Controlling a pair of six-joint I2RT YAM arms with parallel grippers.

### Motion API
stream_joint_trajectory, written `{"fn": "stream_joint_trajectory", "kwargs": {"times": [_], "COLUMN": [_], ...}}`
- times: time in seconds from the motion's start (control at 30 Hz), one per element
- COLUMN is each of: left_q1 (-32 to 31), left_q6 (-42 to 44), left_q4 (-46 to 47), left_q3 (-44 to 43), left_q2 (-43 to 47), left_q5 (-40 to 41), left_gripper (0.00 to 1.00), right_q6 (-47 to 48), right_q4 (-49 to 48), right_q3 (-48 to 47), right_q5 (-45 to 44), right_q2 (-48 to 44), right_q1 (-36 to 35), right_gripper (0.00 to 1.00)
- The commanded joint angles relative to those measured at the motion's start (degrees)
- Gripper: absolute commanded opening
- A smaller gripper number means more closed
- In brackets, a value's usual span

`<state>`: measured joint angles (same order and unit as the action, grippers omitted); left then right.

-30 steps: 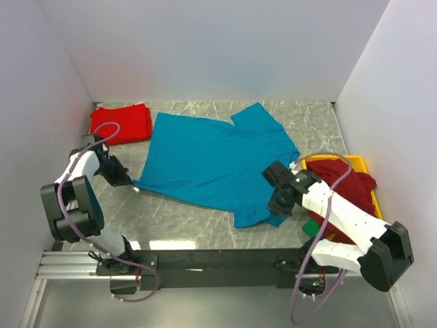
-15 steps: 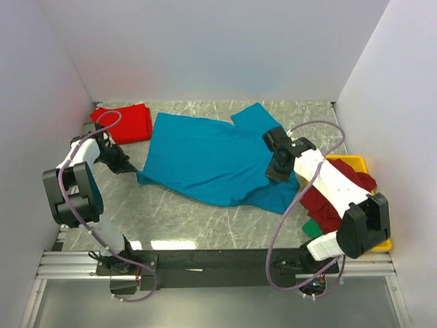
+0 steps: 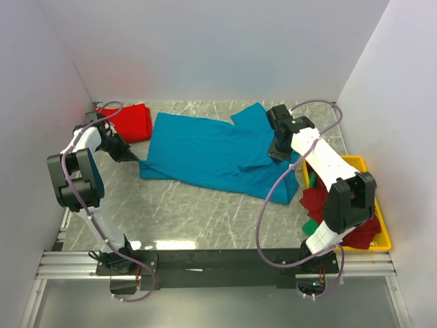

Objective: Fold and stack the t-shirts
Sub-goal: Fold the tshirt

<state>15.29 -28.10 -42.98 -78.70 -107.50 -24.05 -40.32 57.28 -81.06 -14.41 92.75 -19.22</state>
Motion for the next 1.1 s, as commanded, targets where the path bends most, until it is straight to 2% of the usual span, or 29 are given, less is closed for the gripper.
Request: {"fn": "stream_joint_trajectory", "kwargs": {"times": [0.0, 0.3, 0.6, 1.07], "left_q1": [-0.4, -1.8, -3.0, -3.7], "left_q6": [1.4, 2.8, 2.4, 2.5], "left_q4": [-0.9, -1.6, -0.8, -0.3], "left_q3": [-4.8, -10.5, -13.8, -18.0], "left_q2": [-1.8, -7.2, -9.6, -13.5], "left_q5": [-1.9, -3.9, -2.8, -4.0], "left_gripper": [0.01, 0.01, 0.01, 0.01], "right_q6": [2.5, 5.4, 7.3, 7.8], "right_q4": [0.1, 2.2, 3.3, 5.4], "right_q3": [-5.8, -16.0, -21.6, -24.3], "right_q5": [-2.3, -3.6, -4.7, -6.8], "right_q2": [2.1, 9.2, 14.3, 15.8], "right_q1": [1.3, 3.0, 3.8, 5.1], "right_gripper": [0.0, 0.0, 0.0, 0.0]}}
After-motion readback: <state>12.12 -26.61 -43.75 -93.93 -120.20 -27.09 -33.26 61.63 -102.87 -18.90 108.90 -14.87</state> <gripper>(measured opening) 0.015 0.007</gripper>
